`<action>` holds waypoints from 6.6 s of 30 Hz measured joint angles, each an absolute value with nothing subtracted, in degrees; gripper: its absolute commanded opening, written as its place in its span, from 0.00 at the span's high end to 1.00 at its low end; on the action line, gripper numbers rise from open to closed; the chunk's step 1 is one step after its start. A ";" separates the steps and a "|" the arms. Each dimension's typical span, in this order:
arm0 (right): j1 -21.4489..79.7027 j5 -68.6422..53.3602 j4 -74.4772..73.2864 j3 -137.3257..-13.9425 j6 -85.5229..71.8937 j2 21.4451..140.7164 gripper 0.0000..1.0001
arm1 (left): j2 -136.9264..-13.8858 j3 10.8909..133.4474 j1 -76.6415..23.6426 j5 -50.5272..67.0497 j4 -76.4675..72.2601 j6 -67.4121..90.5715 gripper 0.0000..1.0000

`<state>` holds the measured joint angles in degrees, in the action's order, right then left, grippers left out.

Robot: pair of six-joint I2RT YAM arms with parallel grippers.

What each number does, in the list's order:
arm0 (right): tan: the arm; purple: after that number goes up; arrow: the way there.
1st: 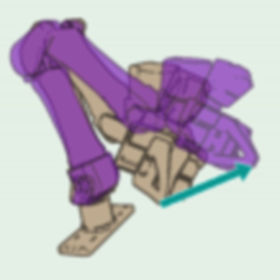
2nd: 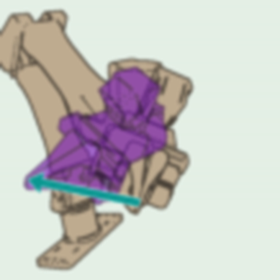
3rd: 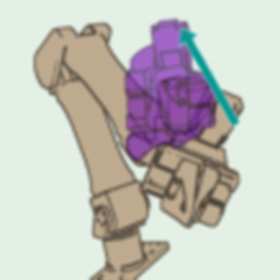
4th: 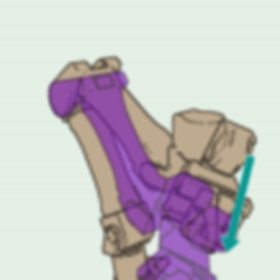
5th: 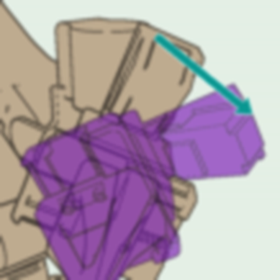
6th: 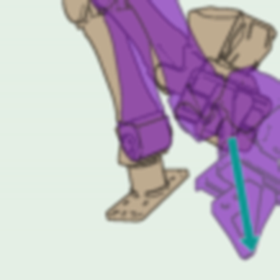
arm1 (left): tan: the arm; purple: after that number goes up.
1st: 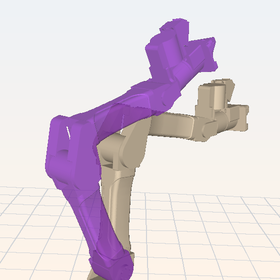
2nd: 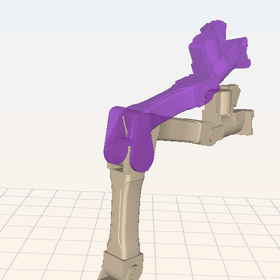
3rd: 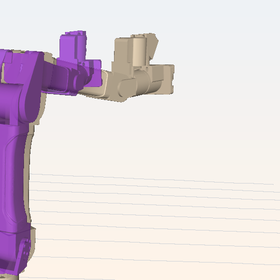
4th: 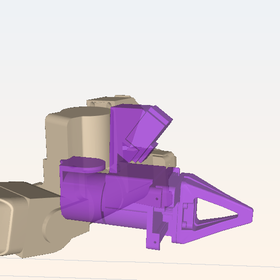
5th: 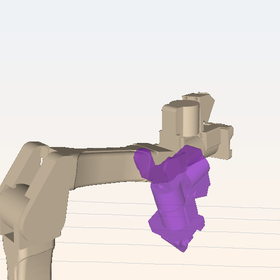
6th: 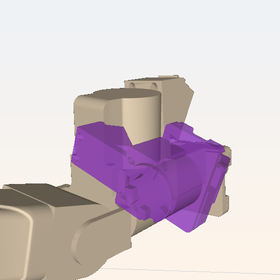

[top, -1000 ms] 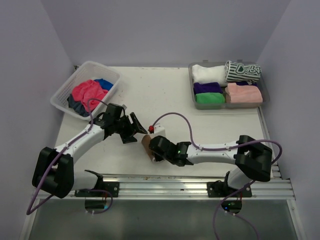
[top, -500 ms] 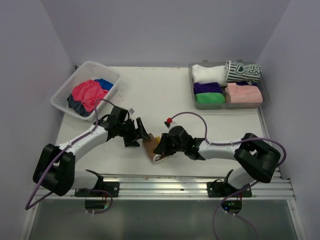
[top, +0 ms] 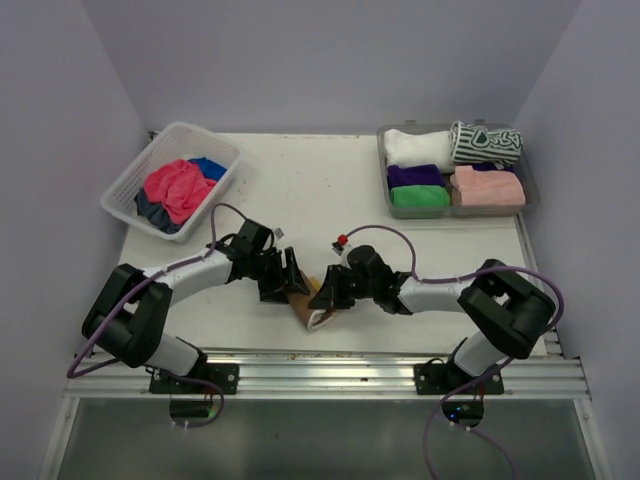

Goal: Roll the towels
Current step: Roll the towel, then place the rolled towel into the container

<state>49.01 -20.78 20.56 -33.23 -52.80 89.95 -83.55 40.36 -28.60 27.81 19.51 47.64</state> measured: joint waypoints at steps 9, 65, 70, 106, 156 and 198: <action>49.39 -16.97 8.80 -36.16 -48.12 85.97 0.46 | -87.11 40.36 -29.08 28.53 16.40 49.39 0.47; 79.07 40.18 -25.26 -65.41 -25.39 106.24 0.77 | -86.43 41.87 -28.56 28.03 20.69 51.37 0.27; 74.41 31.53 -17.34 -57.47 -27.42 98.35 0.77 | -83.20 44.73 -25.78 27.55 23.44 50.15 0.23; 63.59 9.45 -7.92 -44.49 -38.44 85.06 0.37 | -90.43 43.48 -30.20 30.06 15.20 50.41 0.29; 45.28 18.31 -28.21 -47.75 -50.61 67.55 1.00 | -80.34 56.42 -7.35 35.40 31.68 37.98 0.23; 12.16 30.48 -42.54 -102.06 -79.09 115.02 1.00 | -84.16 56.40 -4.10 41.85 34.15 33.23 0.24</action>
